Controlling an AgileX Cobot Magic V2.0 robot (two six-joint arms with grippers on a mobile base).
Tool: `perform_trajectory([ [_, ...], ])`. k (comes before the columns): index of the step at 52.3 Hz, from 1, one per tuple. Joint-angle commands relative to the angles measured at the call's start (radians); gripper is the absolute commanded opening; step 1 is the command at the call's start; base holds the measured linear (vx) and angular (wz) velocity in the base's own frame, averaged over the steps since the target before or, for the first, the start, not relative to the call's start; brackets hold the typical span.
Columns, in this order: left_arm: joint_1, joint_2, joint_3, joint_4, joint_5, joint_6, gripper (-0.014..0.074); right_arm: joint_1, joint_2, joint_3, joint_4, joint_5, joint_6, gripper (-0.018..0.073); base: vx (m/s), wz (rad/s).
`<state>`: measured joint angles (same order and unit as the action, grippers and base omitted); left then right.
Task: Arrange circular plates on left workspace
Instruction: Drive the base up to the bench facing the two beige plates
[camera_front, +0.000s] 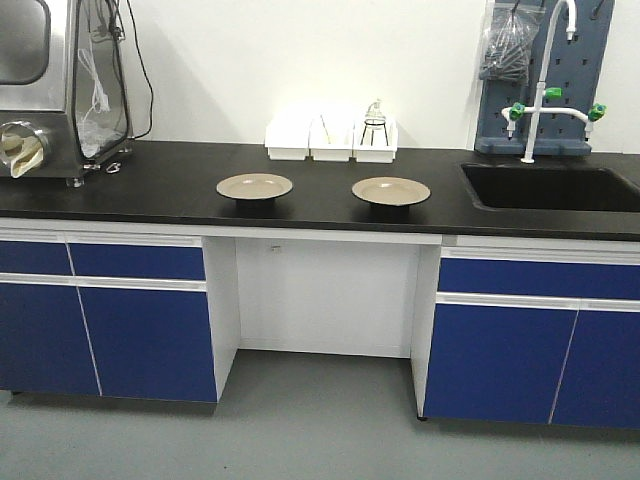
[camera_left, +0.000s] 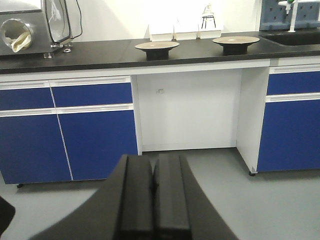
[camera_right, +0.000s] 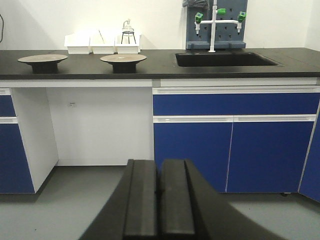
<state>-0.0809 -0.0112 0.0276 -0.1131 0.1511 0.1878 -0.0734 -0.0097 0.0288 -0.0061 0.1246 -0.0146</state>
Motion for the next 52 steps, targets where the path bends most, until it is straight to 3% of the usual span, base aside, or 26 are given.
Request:
perform_trajectory([
  [1,-0.005,-0.015,0.020,-0.003,-0.081,-0.008,0.0002,-0.006,-0.012,0.022,-0.013,-0.082,0.002,-0.0005,0.00,0.00],
  [52,-0.005,-0.015,0.020,-0.003,-0.081,-0.008,0.0002,-0.006,-0.012,0.022,-0.013,-0.082,0.002,-0.0005,0.05,0.04],
])
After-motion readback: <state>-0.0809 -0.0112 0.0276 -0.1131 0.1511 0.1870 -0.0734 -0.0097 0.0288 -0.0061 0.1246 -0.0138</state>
